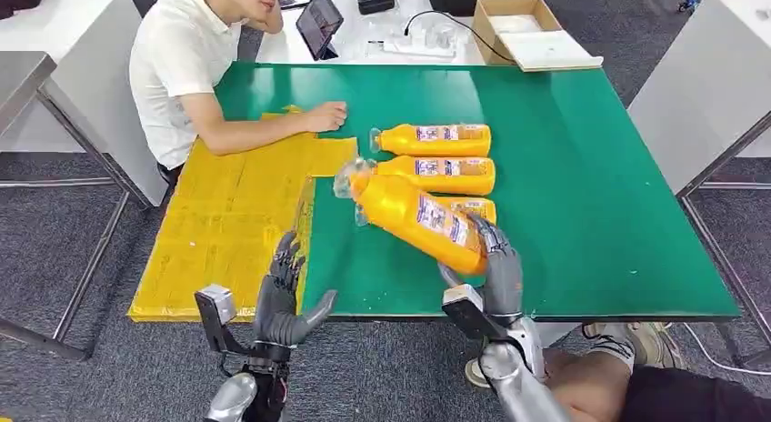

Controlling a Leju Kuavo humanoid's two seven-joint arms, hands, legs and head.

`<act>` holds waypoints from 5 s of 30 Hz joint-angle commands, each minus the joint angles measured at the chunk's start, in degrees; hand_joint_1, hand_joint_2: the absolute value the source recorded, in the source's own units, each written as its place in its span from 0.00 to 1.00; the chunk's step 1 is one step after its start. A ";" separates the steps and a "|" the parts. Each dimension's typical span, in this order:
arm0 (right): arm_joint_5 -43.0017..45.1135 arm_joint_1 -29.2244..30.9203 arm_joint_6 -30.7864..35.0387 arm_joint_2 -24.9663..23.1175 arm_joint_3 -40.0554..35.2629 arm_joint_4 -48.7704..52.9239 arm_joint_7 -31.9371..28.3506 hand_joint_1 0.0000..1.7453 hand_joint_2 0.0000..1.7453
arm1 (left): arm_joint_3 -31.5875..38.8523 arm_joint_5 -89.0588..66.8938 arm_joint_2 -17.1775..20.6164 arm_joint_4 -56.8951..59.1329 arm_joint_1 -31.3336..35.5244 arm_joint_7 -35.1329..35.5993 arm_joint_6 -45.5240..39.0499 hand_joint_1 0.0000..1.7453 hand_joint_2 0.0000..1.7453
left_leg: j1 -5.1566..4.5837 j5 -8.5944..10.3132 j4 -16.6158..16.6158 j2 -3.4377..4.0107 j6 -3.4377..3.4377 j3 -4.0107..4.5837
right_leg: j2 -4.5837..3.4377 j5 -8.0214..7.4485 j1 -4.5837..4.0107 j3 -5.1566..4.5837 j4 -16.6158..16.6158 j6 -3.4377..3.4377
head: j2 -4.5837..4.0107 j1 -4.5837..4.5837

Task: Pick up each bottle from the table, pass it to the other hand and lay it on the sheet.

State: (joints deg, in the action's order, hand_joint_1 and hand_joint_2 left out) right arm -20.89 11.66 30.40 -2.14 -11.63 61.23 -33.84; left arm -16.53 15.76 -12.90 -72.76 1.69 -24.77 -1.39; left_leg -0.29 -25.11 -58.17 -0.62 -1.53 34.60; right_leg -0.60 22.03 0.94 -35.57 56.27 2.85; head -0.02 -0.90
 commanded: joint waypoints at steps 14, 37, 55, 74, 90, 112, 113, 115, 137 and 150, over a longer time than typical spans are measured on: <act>-0.80 3.52 -4.23 -9.43 -13.42 -13.05 -5.18 1.00 1.00 | -4.13 6.46 1.18 -2.03 1.16 -4.04 16.69 0.00 1.00 | 0.10 -0.11 0.09 0.14 0.15 -0.33 | -0.04 0.09 -0.12 0.32 -0.10 -0.16 | 0.00 0.00; -1.98 -0.57 -3.19 -12.22 -24.42 -14.56 -6.16 1.00 1.00 | -2.28 6.83 -0.54 -2.72 3.33 -4.74 10.60 0.00 1.00 | 0.06 -0.07 0.06 -0.01 0.11 -0.10 | 0.11 0.11 -0.07 0.09 -0.04 -0.12 | 0.00 0.00; -0.36 -1.21 -5.70 -11.90 -25.85 -14.40 -5.21 1.00 1.00 | -0.72 6.79 -0.63 -3.35 3.83 -6.35 9.84 0.00 1.00 | 0.09 -0.06 0.04 -0.06 0.11 -0.06 | 0.16 0.11 -0.09 0.07 -0.04 -0.12 | 0.00 0.00; -2.05 -7.15 -10.03 -3.06 -15.22 -4.01 2.02 0.00 0.00 | 2.91 8.74 1.39 -6.94 1.09 -5.00 17.43 1.00 1.00 | 0.00 -0.03 0.06 -0.03 0.06 0.05 | 0.10 0.07 0.00 -0.03 -0.05 -0.07 | 0.00 -0.04; -2.19 -9.35 -7.91 -3.08 -11.92 -2.13 1.53 0.00 0.00 | 2.68 8.44 2.25 -6.71 0.55 -4.34 20.86 1.00 1.00 | 0.04 -0.12 0.10 0.06 0.12 -0.13 | 0.06 0.13 -0.05 0.12 -0.08 -0.14 | 0.00 0.00; -25.86 -19.21 9.60 -3.90 -0.51 11.41 10.66 0.00 0.00 | 6.63 -49.61 5.14 7.90 11.25 1.03 -36.61 1.00 1.00 | 0.01 -0.02 0.07 -0.13 0.11 0.04 | 0.23 0.11 -0.02 -0.03 -0.02 -0.13 | 0.00 0.00; -25.65 -18.67 9.60 -3.70 -1.48 10.64 11.17 0.00 0.00 | 6.31 -52.95 5.38 10.52 12.93 2.40 -37.16 1.00 1.00 | 0.01 0.01 0.08 -0.11 0.09 0.11 | 0.17 0.05 -0.01 -0.09 -0.05 -0.10 | 0.00 -0.02; -24.97 -17.92 9.60 -3.33 -3.12 9.51 11.51 0.00 0.00 | 5.29 -58.51 5.90 14.40 15.23 5.37 -37.53 1.00 1.00 | 0.00 0.02 0.08 -0.06 0.08 0.10 | 0.11 0.03 -0.01 -0.09 -0.06 -0.10 | 0.00 0.00; -19.52 -12.60 7.09 -2.31 -7.36 5.64 10.12 0.00 0.00 | -2.93 -84.57 10.66 45.57 34.97 23.63 -23.55 0.28 1.00 | 0.09 0.00 0.02 0.12 0.15 0.01 | 0.03 0.00 -0.10 -0.02 -0.02 -0.18 | 0.00 0.00; -15.41 -11.01 5.43 -2.61 -5.94 2.81 6.88 0.00 0.00 | -2.27 -83.29 11.37 53.65 38.26 24.80 -12.11 0.00 1.00 | 0.04 0.05 0.09 0.16 0.11 -0.05 | -0.13 -0.05 -0.02 0.06 -0.05 -0.12 | 0.00 -0.02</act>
State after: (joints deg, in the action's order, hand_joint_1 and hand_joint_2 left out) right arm -37.75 -2.29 35.63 -4.66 -17.62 69.72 -25.92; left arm -17.29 -68.61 -3.87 -29.39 37.30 -0.11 -15.95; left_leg -0.30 -25.01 -58.16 -0.69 -1.51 34.82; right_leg -0.58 21.99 0.97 -35.70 56.30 2.84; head -0.02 -0.92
